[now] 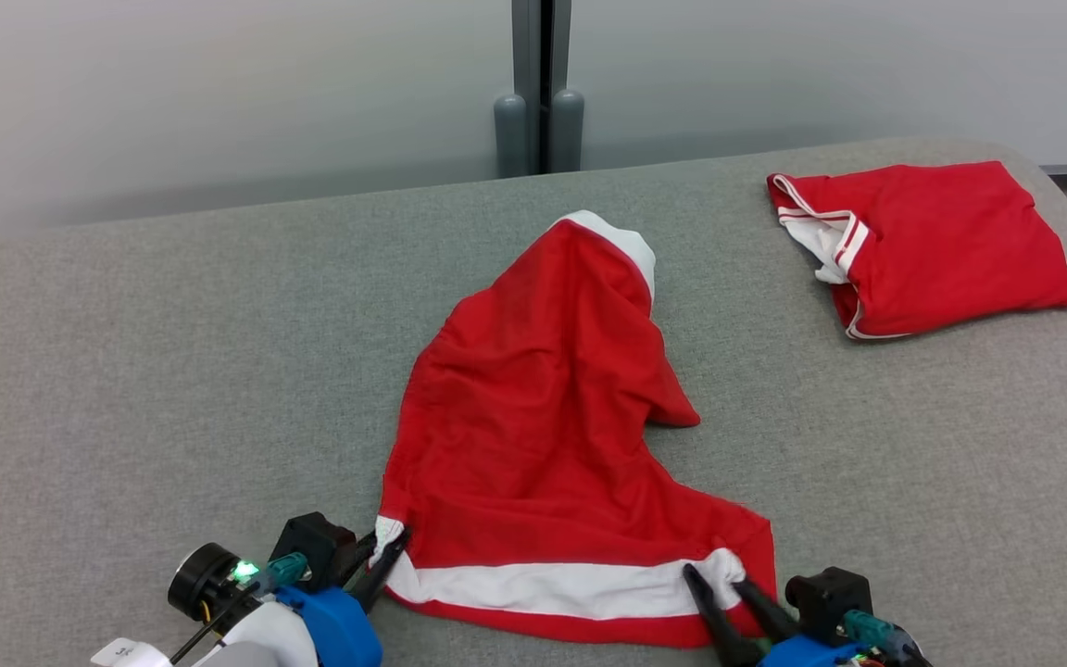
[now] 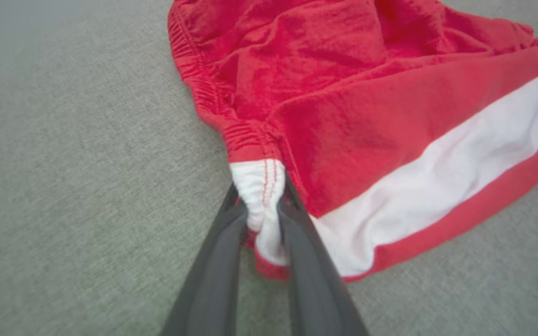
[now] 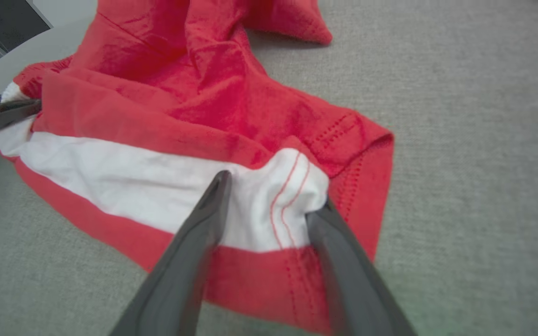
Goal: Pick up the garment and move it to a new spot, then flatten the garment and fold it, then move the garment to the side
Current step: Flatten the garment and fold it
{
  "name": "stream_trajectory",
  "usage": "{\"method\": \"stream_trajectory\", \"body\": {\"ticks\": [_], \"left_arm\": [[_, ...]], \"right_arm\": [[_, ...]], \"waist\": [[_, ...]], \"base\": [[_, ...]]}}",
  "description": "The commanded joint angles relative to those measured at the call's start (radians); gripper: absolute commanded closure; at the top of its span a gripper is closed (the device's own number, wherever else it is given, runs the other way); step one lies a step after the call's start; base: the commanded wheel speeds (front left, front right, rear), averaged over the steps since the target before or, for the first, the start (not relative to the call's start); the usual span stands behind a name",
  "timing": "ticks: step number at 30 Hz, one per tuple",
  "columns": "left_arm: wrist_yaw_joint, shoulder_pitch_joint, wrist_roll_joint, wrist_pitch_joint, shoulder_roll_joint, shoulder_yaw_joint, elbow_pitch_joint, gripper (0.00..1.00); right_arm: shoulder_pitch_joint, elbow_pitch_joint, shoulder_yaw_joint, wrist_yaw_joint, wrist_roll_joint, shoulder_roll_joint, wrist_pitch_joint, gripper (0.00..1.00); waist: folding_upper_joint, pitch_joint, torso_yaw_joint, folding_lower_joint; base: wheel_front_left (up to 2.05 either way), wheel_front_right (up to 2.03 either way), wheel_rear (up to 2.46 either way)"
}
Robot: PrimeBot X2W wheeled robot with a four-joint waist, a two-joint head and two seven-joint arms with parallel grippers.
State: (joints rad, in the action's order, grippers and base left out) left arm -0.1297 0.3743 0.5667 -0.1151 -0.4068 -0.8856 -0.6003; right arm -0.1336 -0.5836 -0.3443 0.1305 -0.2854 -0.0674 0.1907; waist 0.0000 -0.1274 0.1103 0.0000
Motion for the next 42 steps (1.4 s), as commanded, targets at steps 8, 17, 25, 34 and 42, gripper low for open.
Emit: {"method": "stream_trajectory", "body": {"ticks": [8,17,25,34,42], "left_arm": [[-0.001,-0.015,0.062,-0.091,0.006,0.024,0.005,1.0],[0.026,0.073,0.105,-0.108,-0.027,0.112,0.169,1.0],[0.039,0.294,0.123,-0.062,-0.042,0.199,0.246,1.0],[0.025,0.734,0.115,-0.006,-0.01,0.286,0.161,1.0],[0.006,1.069,0.097,-0.02,0.049,0.285,0.014,1.0]], "right_arm": [[0.019,0.067,-0.021,0.0,-0.021,-0.035,0.051,1.0],[-0.114,0.257,0.016,0.0,-0.007,-0.1,0.006,1.0],[-0.407,0.285,0.048,0.0,0.003,-0.128,-0.042,1.0],[-0.903,0.125,0.058,0.0,-0.016,-0.123,-0.061,1.0],[-1.253,-0.078,0.08,0.0,-0.057,-0.131,-0.017,1.0]], "waist": [[0.0,0.037,-0.01,0.0],[0.0,-0.001,-0.022,0.0],[0.0,-0.089,-0.038,0.0],[0.0,-0.265,-0.034,0.0],[0.0,-0.367,-0.033,0.0]], "base": [[0.0,0.0,0.0],[0.0,0.0,0.0],[0.0,0.0,0.0],[0.0,0.0,0.0],[0.0,0.0,0.0]]}}
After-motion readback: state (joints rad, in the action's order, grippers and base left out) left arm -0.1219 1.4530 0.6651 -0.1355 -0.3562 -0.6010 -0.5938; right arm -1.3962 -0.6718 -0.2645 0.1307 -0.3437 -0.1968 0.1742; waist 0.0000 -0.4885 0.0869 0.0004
